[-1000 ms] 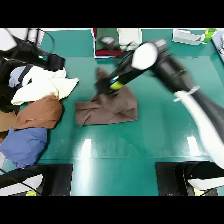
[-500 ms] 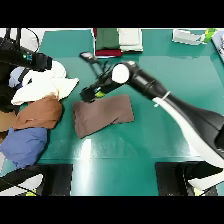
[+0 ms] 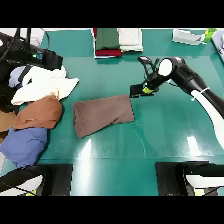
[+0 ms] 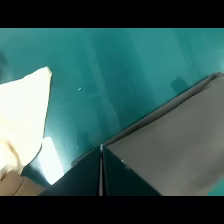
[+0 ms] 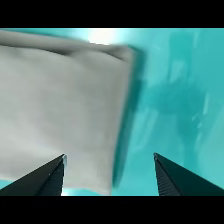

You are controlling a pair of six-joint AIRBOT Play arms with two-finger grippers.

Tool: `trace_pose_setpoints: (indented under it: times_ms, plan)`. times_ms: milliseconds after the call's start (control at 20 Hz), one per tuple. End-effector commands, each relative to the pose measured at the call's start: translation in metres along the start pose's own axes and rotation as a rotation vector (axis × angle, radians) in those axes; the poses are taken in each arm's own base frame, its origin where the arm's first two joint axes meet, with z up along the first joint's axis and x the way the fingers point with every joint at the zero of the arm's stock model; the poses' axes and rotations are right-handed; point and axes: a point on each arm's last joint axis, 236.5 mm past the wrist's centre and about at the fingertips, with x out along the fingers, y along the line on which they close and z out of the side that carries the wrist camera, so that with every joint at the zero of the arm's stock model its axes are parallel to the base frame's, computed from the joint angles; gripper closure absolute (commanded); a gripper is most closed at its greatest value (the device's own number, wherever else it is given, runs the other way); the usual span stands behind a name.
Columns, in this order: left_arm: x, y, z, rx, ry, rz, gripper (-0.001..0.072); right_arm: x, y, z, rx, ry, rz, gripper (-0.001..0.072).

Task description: Fold the shirts.

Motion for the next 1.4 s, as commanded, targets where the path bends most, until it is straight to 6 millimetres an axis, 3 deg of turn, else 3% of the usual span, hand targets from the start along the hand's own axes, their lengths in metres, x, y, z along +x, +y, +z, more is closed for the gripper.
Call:
trace_pose_setpoints:
  times_ms: [0, 400, 450, 500, 550, 600, 650, 800, 850, 950, 1050, 1200, 1350]
  plan:
    - [0.005, -0.026, 0.006, 0.045, -0.024, -0.04, 0.0682, 0.026, -0.007, -0.016, 0.129, 0.086, 0.075, 0.0085]
    - [0.021, -0.034, -0.018, 0.055, 0.063, -0.056, 0.0682, 0.096, 0.025, -0.033, 0.17, 0.191, 0.123, 0.0091]
    - [0.021, -0.034, -0.018, 0.055, 0.063, -0.056, 0.0682, 0.101, 0.029, -0.031, 0.161, 0.175, 0.125, 0.0128]
    - [0.021, -0.034, -0.018, 0.055, 0.063, -0.056, 0.0682, 0.104, 0.033, -0.028, 0.152, 0.158, 0.127, 0.0185]
    - [0.021, -0.034, -0.018, 0.055, 0.063, -0.056, 0.0682, 0.106, 0.036, -0.025, 0.14, 0.137, 0.125, 0.0349]
    - [0.021, -0.034, -0.018, 0.055, 0.063, -0.057, 0.0682, 0.107, 0.039, -0.021, 0.127, 0.115, 0.124, 0.0583]
    - [0.021, -0.034, -0.018, 0.055, 0.063, -0.057, 0.0682, 0.106, 0.041, -0.017, 0.122, 0.095, 0.127, 0.0696]
    - [0.021, -0.034, -0.017, 0.047, 0.059, -0.057, 0.0683, 0.081, 0.033, 0.008, 0.133, -0.004, 0.136, 0.0696]
    - [0.021, -0.038, -0.015, 0.059, 0.053, -0.059, 0.0683, 0.063, 0.02, 0.02, 0.138, -0.052, 0.12, 0.0696]
    - [0.022, -0.058, -0.014, 0.098, 0.042, -0.086, 0.0684, 0.015, -0.027, 0.043, 0.161, -0.16, 0.052, 0.0697]
    - [0.022, -0.079, -0.011, 0.134, 0.021, -0.117, 0.0684, -0.043, -0.093, 0.051, 0.233, -0.25, -0.042, 0.0698]
    - [0.021, -0.098, -0.006, 0.162, -0.011, -0.147, 0.0683, -0.126, -0.201, 0.034, 0.391, -0.364, -0.208, 0.0697]
    - [0.021, -0.103, -0.004, 0.161, -0.021, -0.159, 0.0683, -0.201, -0.297, -0.01, 0.587, -0.472, -0.337, 0.0699]
